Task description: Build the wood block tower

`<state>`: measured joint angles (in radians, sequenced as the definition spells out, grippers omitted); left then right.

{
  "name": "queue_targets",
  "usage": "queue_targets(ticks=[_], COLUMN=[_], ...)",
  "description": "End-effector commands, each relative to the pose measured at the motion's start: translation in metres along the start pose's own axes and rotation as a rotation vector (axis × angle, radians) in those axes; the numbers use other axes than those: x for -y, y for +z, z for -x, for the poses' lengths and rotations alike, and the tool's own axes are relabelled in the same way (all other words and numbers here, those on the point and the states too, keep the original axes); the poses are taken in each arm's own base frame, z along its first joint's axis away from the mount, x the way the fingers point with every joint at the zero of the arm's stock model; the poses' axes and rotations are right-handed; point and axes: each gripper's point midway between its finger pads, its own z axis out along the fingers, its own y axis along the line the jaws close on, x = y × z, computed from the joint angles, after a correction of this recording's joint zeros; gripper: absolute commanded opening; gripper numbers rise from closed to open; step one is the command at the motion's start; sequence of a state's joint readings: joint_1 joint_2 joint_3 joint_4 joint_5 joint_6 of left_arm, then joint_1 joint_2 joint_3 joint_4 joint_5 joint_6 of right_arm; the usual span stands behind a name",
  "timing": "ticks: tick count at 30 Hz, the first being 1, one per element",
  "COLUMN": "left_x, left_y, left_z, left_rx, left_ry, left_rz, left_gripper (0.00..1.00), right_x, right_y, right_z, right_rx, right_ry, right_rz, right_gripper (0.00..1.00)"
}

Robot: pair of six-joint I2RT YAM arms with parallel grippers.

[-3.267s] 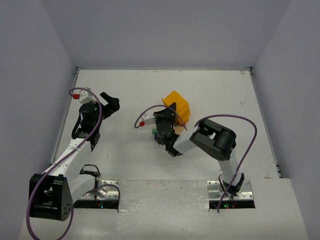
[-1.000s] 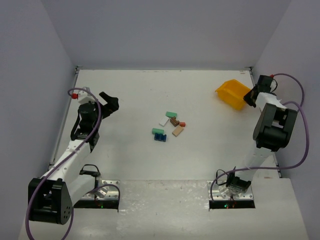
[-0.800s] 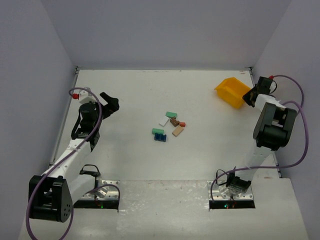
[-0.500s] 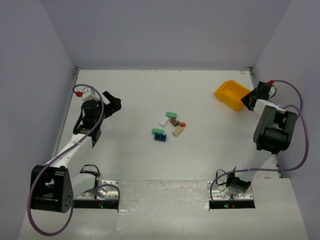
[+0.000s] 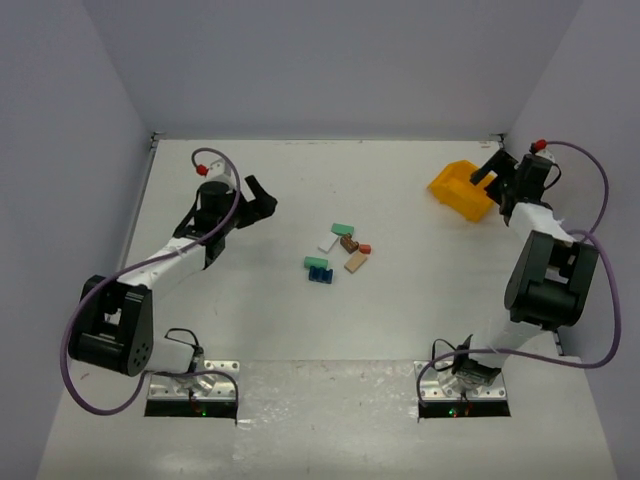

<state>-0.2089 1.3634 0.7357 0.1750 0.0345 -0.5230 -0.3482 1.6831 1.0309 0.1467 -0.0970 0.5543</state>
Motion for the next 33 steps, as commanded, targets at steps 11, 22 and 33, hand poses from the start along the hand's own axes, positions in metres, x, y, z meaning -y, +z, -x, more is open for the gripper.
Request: queue_targets(ticks=[11, 22, 33], left_x=[0.055, 0.075, 0.087], left_y=[-0.001, -0.005, 0.01], left_z=[-0.095, -0.107, -0.098], left_rx=[-0.239, -0.226, -0.222], left_ry=[0.202, 0.19, 0.227], left_rz=[-0.091, -0.156, -0.162], left_gripper=[1.0, 1.0, 1.0], right_x=[-0.16, -0.208, -0.212], right_y=[-0.101, -0.177, -0.168], right_z=[-0.082, -0.189, -0.218], right_rx=[0.021, -0.056, -0.163], right_ry=[-0.398, -0.71, -0.659], right_rz=[0.444, 0.885, 0.793], right_gripper=[0.99, 0.99, 0.99])
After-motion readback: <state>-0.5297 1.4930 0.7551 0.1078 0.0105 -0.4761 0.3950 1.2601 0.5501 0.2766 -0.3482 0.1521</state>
